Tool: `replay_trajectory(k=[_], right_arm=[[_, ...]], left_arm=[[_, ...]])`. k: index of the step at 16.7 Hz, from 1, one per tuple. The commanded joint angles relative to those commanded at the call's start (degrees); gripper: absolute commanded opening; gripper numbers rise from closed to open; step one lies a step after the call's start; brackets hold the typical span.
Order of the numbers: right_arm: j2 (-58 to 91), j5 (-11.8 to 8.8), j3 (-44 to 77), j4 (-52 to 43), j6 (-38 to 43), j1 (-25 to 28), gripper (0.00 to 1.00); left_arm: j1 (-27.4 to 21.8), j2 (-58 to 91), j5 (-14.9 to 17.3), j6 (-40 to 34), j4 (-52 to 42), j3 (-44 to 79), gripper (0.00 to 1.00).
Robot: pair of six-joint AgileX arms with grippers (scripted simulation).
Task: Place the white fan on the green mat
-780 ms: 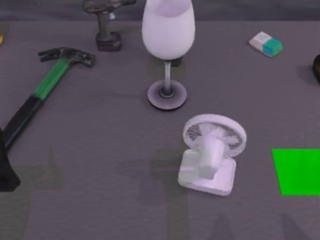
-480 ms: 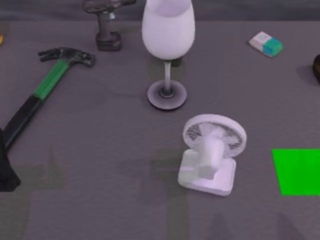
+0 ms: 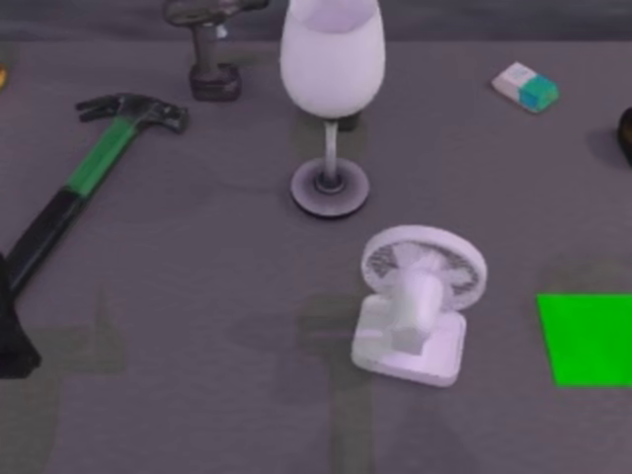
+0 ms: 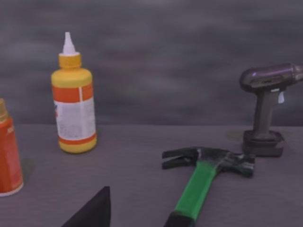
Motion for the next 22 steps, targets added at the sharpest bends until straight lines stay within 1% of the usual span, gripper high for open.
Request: replay_trajectory(k=[7,12,15,17,22], right_arm=[[44.33,0.25,40.72,-29.95,-13.27,12.34,1.0],[68.46,0.28,64.16,-46.69,-20.88,19.48,1.0],[76.98,0.23,73.18,-52.88,-23.83,22.29,1.0],[79.93,0.22,76.59,-55.13,-24.94,23.33,1.0],[80.78,0.22,77.67,-55.83,-25.29,23.66,1.0]], left_arm=[[0.0,0.0,0.0,0.0,0.0,0.0,1.0],[0.0,0.0,0.0,0.0,0.0,0.0,1.0],[0.0,0.0,0.0,0.0,0.0,0.0,1.0],[0.0,0.0,0.0,0.0,0.0,0.0,1.0],[0.0,0.0,0.0,0.0,0.0,0.0,1.0]])
